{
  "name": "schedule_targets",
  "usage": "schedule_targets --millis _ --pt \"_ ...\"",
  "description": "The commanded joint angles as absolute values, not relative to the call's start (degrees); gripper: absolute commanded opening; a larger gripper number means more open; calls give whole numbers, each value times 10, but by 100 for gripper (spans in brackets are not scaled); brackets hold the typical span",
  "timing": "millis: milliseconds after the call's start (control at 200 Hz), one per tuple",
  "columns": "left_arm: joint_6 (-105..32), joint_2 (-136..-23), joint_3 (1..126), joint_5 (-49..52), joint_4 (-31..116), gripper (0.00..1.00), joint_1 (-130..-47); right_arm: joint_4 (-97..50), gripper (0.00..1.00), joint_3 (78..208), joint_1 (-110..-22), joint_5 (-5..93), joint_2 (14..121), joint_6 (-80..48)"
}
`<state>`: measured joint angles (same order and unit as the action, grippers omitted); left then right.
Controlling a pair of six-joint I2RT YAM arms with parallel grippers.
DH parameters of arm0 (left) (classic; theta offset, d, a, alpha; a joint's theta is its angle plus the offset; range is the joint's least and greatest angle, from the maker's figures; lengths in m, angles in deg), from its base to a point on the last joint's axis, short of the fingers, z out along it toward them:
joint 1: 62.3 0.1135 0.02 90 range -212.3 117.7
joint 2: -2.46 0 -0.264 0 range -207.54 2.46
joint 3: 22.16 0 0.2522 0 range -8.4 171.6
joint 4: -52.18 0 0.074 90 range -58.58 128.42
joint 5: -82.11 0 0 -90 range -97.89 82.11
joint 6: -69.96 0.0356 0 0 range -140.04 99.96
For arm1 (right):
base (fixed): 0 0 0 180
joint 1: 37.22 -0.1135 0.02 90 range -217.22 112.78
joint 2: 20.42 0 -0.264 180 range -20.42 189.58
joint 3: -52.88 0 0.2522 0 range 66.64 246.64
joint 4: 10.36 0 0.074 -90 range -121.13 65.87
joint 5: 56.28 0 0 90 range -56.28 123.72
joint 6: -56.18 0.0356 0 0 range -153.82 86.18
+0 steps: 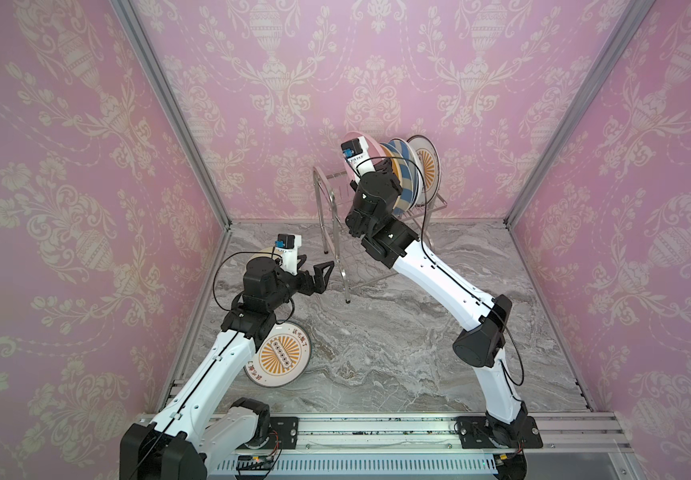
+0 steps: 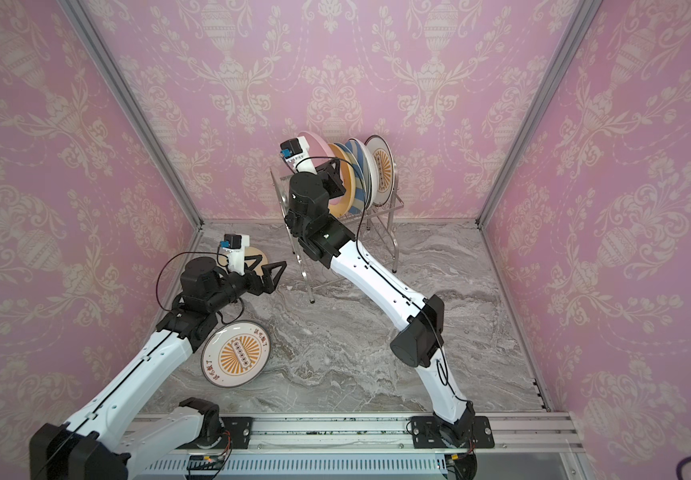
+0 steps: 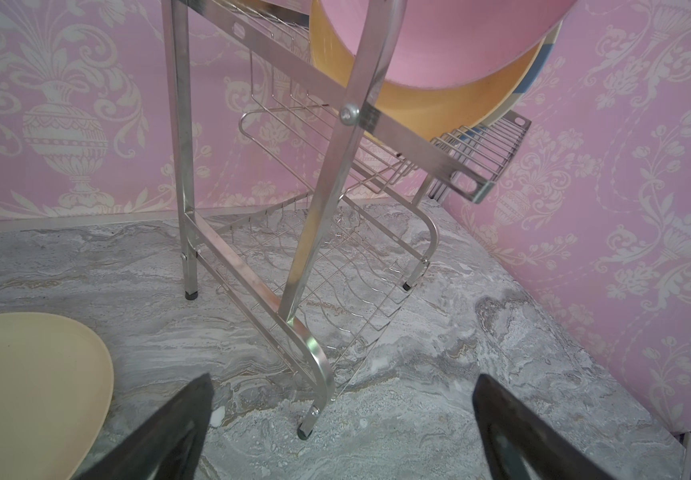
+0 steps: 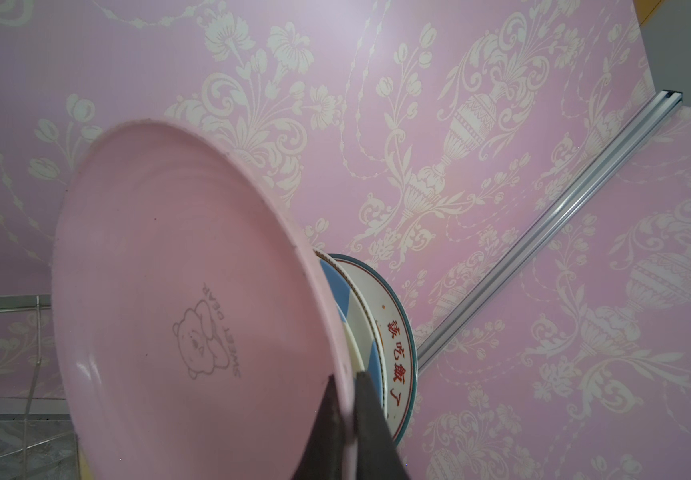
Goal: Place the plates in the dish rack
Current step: 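Lift the pink bear plate with the right gripper and carry it to the rack, then hold the pink bear plate against the yellow plate at the rack front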
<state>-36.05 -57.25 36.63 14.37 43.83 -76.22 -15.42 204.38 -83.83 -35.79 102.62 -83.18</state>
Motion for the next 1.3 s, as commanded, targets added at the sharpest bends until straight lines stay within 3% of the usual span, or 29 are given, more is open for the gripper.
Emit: schedule_targets --millis 0,635,1296 --pt "-378 -575 362 170 454 99 -756 -142 0 2072 -836 -371 1041 -815" --pt "-400 -591 373 190 458 99 -749 -280 0 2079 -817 -369 1064 -672" --pt "-399 -586 364 197 469 99 -749 -298 0 2105 -826 -391 1101 -664"
